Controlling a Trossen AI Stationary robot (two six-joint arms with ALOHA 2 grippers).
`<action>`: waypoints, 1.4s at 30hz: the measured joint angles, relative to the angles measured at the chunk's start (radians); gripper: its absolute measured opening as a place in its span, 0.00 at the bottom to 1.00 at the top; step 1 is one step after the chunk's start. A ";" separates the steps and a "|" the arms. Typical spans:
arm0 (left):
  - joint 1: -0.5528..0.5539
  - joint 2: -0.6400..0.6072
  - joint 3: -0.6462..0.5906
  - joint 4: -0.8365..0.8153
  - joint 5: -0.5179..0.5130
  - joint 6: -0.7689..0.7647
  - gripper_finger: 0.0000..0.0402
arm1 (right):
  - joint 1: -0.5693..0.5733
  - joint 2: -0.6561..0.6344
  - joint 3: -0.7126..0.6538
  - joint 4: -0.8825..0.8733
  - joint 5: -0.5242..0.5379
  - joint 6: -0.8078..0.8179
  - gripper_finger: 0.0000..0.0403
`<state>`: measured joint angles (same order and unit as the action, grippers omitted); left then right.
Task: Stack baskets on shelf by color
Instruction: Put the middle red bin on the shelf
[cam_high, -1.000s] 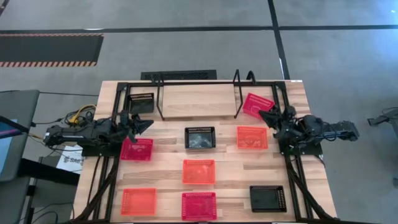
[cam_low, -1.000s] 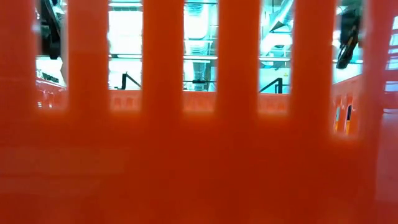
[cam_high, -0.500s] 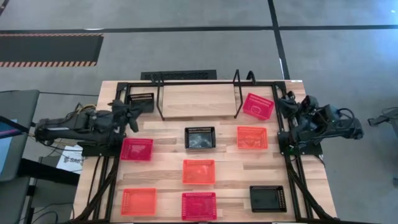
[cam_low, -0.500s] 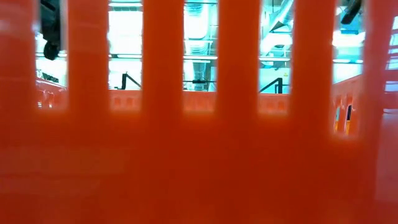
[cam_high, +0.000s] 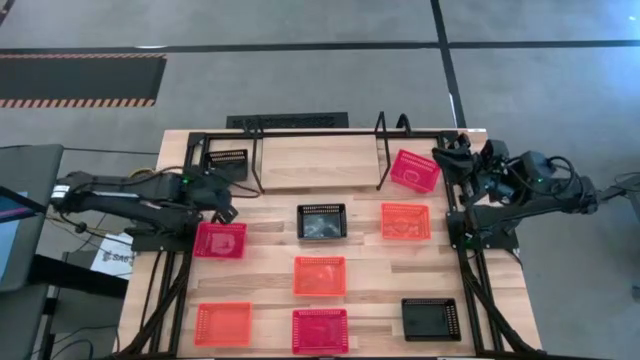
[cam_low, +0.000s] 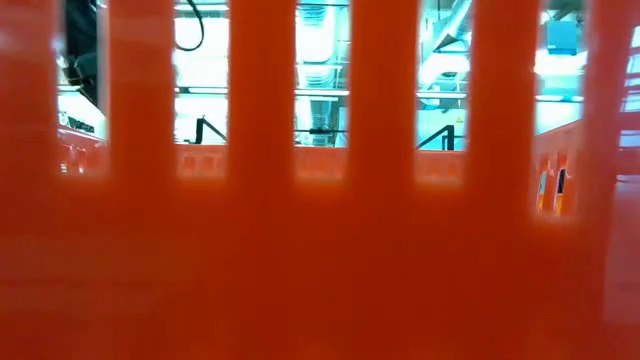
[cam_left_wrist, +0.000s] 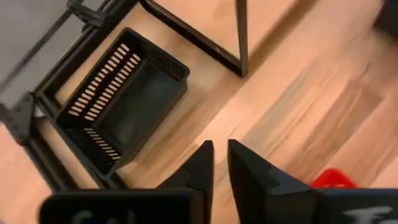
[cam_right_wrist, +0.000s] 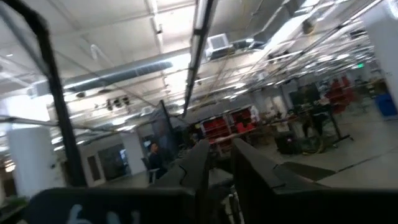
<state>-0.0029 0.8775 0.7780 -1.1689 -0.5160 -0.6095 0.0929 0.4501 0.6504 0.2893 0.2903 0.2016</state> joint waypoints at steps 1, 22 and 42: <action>0.011 0.027 0.001 0.000 0.003 0.025 0.15 | 0.007 0.021 0.020 -0.001 -0.019 0.000 0.26; 0.148 -0.034 0.001 -0.036 0.727 0.263 0.17 | 0.103 0.153 0.198 -0.117 -0.092 -0.002 0.35; -0.078 0.235 -0.011 -0.056 0.563 0.557 0.35 | 0.103 0.153 0.198 -0.125 -0.082 0.002 0.38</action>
<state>-0.0806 1.1128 0.7668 -1.2248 0.0475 -0.0528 0.1963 0.6029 0.8482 0.1646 0.2083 0.2039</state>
